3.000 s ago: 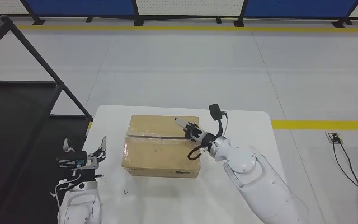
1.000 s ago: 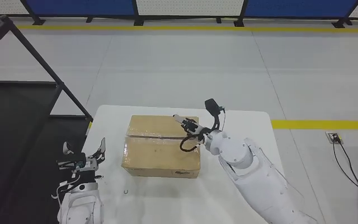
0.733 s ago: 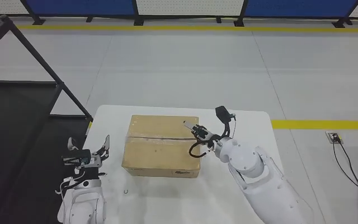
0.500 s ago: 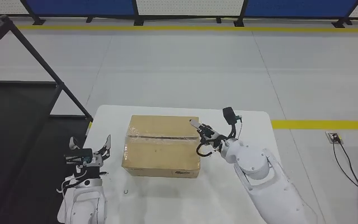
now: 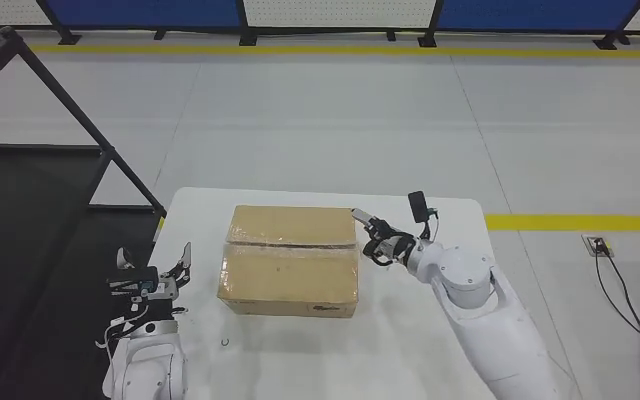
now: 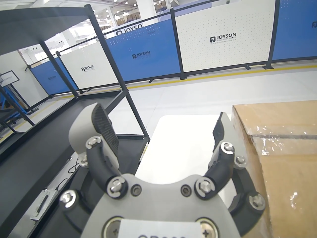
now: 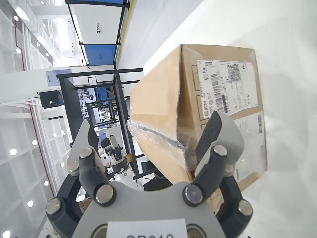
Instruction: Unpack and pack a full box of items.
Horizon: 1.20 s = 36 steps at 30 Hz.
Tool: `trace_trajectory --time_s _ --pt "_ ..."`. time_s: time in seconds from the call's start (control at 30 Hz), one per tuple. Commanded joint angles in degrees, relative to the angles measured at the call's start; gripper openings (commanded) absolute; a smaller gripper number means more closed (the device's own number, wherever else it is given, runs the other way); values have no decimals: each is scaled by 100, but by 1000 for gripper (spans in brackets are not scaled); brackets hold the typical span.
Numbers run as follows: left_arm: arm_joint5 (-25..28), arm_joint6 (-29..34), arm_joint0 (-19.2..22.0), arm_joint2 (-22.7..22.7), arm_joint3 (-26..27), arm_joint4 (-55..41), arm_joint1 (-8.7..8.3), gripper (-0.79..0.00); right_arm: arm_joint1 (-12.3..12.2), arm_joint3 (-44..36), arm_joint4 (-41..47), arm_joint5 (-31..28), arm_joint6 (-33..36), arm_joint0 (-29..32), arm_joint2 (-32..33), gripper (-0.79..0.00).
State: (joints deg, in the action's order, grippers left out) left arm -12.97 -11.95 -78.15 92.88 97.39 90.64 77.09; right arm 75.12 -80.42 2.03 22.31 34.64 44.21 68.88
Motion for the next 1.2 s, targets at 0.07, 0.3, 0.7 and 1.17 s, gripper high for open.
trace_trajectory --time_s 0.07,0.3,0.7,1.17 --pt "-20 29 28 -18 0 16 4 0 -20 65 131 -160 200 89 48 0" --pt "-222 25 40 2 11 -174 29 0 14 411 262 -522 307 13 -134 0" --pt "-400 -246 -191 191 184 -603 61 0 -4 -413 656 -1303 -641 443 375 0" --pt "-149 -1070 -624 313 310 -887 82 0 131 297 608 -839 225 -376 -564 0"
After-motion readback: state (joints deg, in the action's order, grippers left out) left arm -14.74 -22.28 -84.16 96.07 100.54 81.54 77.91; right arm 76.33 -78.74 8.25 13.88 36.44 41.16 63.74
